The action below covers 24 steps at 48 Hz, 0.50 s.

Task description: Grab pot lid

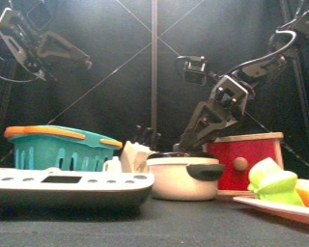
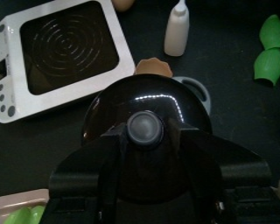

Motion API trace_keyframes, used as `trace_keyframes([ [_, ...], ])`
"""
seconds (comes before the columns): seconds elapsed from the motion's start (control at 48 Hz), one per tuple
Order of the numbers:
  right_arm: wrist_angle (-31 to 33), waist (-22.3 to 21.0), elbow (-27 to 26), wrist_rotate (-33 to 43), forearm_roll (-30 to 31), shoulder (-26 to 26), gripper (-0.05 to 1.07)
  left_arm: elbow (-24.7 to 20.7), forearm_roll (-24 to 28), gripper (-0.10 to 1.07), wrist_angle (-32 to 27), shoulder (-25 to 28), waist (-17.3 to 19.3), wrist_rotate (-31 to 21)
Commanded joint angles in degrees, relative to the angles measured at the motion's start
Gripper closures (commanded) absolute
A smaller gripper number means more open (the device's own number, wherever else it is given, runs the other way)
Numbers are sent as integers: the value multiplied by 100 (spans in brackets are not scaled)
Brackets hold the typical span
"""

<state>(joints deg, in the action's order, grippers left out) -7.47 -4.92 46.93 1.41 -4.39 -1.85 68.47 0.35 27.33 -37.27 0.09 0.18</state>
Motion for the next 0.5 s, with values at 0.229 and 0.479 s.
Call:
trace_keyframes([
  [0.229, 185, -44, -255, -18, 35, 123, 39, 62, -9, 35, 53, -343, 26, -9],
  [0.479, 237, -44, -290, -9, 53, 62, 49, 220, -44, 35, 53, -642, 18, -9],
])
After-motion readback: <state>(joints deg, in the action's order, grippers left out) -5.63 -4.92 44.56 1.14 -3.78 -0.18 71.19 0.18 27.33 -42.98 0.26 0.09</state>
